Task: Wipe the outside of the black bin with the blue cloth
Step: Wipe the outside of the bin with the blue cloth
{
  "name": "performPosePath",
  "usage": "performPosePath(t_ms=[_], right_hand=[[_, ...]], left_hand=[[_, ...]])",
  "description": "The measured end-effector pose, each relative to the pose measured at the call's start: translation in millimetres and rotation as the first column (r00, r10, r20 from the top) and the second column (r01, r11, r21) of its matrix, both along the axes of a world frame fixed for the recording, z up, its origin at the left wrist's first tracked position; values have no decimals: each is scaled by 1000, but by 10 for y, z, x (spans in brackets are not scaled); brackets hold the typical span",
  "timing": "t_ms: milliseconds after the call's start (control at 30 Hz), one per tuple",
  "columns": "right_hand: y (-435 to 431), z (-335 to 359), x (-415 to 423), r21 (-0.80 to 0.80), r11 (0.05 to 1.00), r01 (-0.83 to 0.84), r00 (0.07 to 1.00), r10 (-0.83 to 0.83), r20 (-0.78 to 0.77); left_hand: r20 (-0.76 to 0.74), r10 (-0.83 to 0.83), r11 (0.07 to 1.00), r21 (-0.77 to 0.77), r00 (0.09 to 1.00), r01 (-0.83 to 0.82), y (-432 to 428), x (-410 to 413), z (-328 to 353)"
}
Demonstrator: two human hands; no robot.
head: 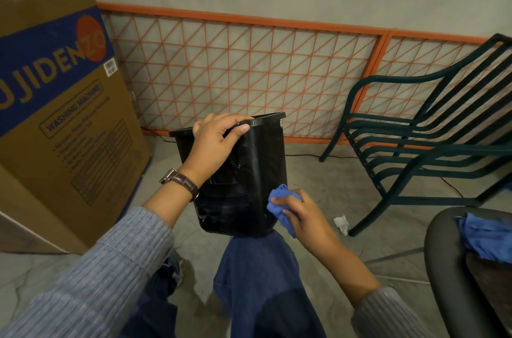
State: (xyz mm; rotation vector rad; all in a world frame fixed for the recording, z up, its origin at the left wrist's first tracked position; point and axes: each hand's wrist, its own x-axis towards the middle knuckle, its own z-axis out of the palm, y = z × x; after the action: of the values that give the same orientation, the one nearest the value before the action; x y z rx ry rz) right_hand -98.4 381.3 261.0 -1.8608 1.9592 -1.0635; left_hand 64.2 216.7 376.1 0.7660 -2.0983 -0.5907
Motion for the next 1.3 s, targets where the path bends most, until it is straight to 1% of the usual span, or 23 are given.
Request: performPosePath(t_ms=[67,133,233,300,400,467,533,600,633,700,767,867,900,967,1033,1100,1167,1233,1300], right_hand=[[-15,10,34,-49,999,7,1000,-7,15],[31,0,117,-75,996,-42,999,42,-2],[113,-45,118,-67,990,-125,991,121,-59],[89,-69,24,-39,992,-118,990,115,-81],[29,-85,-8,-26,1000,-15,1000,16,16],[43,-95,66,-38,999,-5,998,7,64],[113,-111,122,-49,996,-76,997,77,21],[158,-130,78,-28,990,-139,989,137,-57],[147,-123,30,-14,989,-145,987,143,-77],[108,-91,-45,32,995,-92,994,94,-63],[88,-59,-56,11,999,-49,997,50,-57],[153,-36,40,-6,995,-97,994,97,-49],[177,-42,68,-7,992,-128,988,127,-88],[201,-81,50,38,989,-143,981,146,-128],[166,-106,-22,140,985,-96,986,114,-125],[92,-96,-75,177,983,-43,995,58,-85],[50,-44,-56,119,993,-3,1000,7,-30],[46,-10,18,27,1000,-16,1000,16,-17],[93,2,109,-10,997,-72,994,70,-82]], left_hand=[[-2,10,1000,3,1000,-10,-13,14,-9],[0,15,1000,14,1000,-15,-36,27,-23],[5,13,1000,26,1000,-13,-64,25,-24],[17,23,999,23,1000,-23,-67,8,-24],[7,39,999,25,999,-39,-69,4,-41],[-10,45,998,33,999,-45,-81,22,-59],[-11,42,998,37,999,-42,-84,29,-59],[3,34,999,40,999,-34,-72,19,-45],[8,31,999,38,999,-31,-61,11,-35],[17,24,999,28,1000,-24,-25,-6,-9],[24,16,1000,17,1000,-16,-5,-24,7],[22,18,999,28,1000,-18,-15,-25,0],[20,20,999,29,1000,-21,-28,-23,-4],[21,21,999,29,1000,-21,-46,-17,-15],[18,27,999,35,999,-28,-56,-8,-20],[15,38,999,37,999,-39,-69,12,-37],[5,53,998,39,999,-53,-84,36,-66],[-10,70,997,47,998,-69,-100,61,-89],[-19,79,995,57,997,-78,-110,79,-96]])
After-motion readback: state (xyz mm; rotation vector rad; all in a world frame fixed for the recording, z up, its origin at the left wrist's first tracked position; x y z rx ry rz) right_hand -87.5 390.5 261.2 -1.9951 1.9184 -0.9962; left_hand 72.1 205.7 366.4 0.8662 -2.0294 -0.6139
